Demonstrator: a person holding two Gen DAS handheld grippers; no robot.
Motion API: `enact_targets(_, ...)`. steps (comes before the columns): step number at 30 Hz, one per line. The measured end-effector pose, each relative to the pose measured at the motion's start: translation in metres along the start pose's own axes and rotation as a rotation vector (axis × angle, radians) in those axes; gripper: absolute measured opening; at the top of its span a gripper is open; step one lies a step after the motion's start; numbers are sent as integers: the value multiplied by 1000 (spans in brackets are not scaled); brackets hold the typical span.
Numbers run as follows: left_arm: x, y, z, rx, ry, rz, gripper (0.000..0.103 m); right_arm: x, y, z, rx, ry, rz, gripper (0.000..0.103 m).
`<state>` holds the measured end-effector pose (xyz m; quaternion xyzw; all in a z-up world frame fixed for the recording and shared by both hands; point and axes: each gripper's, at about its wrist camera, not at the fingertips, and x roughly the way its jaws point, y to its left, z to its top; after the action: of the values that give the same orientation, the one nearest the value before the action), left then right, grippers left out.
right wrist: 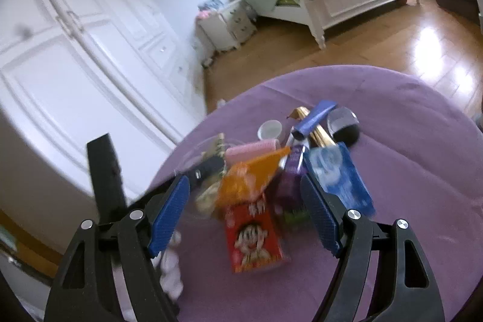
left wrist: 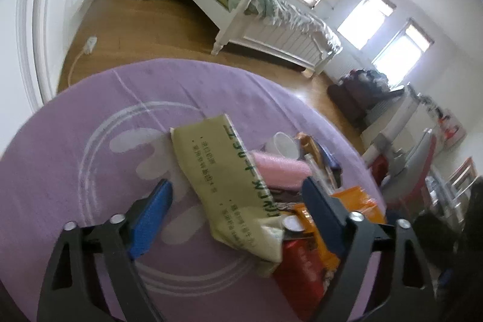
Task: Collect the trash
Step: 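Grasp the beige paper packet with the left tool while the right tool grasps the orange wrapper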
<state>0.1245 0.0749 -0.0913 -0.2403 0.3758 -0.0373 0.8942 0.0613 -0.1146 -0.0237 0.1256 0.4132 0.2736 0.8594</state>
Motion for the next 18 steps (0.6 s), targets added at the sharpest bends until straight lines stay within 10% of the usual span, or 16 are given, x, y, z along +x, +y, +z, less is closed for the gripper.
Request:
enact_targets(5, -4, 13, -1, -8, -10, 29, 44, 38, 10, 9, -1, 64, -55, 73)
enact_targets(8, -2, 24, -1, -38, 16, -1, 20, 43, 14, 5, -24, 69, -55, 47)
enact_targets(18, -21, 30, -9, -82, -22, -97, 20, -17, 16, -20, -83, -76, -8, 37)
